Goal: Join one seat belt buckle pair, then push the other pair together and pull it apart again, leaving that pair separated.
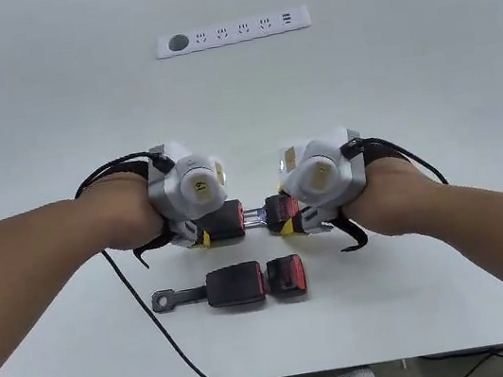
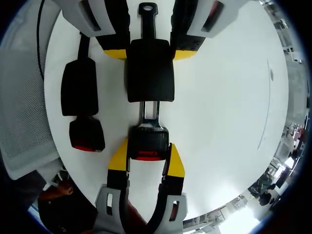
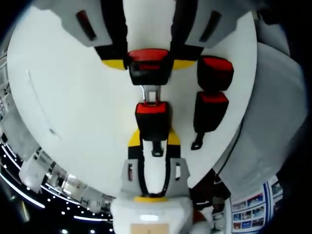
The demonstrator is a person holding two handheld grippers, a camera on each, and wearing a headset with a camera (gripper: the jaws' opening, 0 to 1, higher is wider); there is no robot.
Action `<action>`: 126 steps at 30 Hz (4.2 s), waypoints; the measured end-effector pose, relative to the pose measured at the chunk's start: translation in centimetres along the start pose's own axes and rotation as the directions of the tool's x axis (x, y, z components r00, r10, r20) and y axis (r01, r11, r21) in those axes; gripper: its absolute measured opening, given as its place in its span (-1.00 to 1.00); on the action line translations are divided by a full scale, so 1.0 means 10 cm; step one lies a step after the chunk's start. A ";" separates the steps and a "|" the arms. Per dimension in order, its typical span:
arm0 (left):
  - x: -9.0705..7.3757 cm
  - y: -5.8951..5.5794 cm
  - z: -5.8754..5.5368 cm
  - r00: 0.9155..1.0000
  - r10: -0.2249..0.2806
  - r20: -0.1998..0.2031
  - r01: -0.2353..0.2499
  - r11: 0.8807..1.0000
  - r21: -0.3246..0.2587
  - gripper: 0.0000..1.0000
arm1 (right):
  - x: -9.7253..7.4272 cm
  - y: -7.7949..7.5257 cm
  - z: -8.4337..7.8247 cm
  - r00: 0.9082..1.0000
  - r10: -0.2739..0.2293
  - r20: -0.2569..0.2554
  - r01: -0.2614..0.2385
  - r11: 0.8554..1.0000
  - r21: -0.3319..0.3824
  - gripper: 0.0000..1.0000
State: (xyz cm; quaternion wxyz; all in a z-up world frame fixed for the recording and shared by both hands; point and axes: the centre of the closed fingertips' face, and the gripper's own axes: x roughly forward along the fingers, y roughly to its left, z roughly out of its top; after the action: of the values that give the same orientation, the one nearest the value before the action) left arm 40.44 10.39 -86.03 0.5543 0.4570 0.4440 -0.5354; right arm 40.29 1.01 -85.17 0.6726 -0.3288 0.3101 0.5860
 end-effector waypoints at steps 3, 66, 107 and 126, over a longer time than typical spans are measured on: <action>0.00 0.00 0.00 1.000 0.002 -0.003 -0.002 1.000 0.008 -0.37 | 0.04 0.01 0.05 0.999 0.005 0.032 -0.005 1.000 0.000 -0.36; -0.07 -0.04 0.05 0.999 0.006 0.051 -0.002 0.996 -0.090 -0.34 | -0.93 0.01 -1.35 0.988 -0.045 -0.145 0.048 0.999 0.018 -0.33; -1.41 -1.18 -0.81 0.774 0.540 0.331 -0.188 0.695 -0.694 0.84 | -1.89 0.87 -1.00 0.914 -0.370 0.166 0.237 0.820 0.521 0.79; -1.46 -1.35 -1.03 0.771 0.582 0.258 -0.243 0.643 -0.726 1.00 | -2.02 1.00 -1.11 0.912 -0.378 0.161 0.263 0.838 0.478 1.00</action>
State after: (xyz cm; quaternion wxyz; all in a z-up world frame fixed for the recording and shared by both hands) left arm 26.48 23.16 -74.03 0.8782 0.1802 0.3332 -0.2922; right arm 27.58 -18.76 -76.30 0.8522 -0.1372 0.2892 0.4140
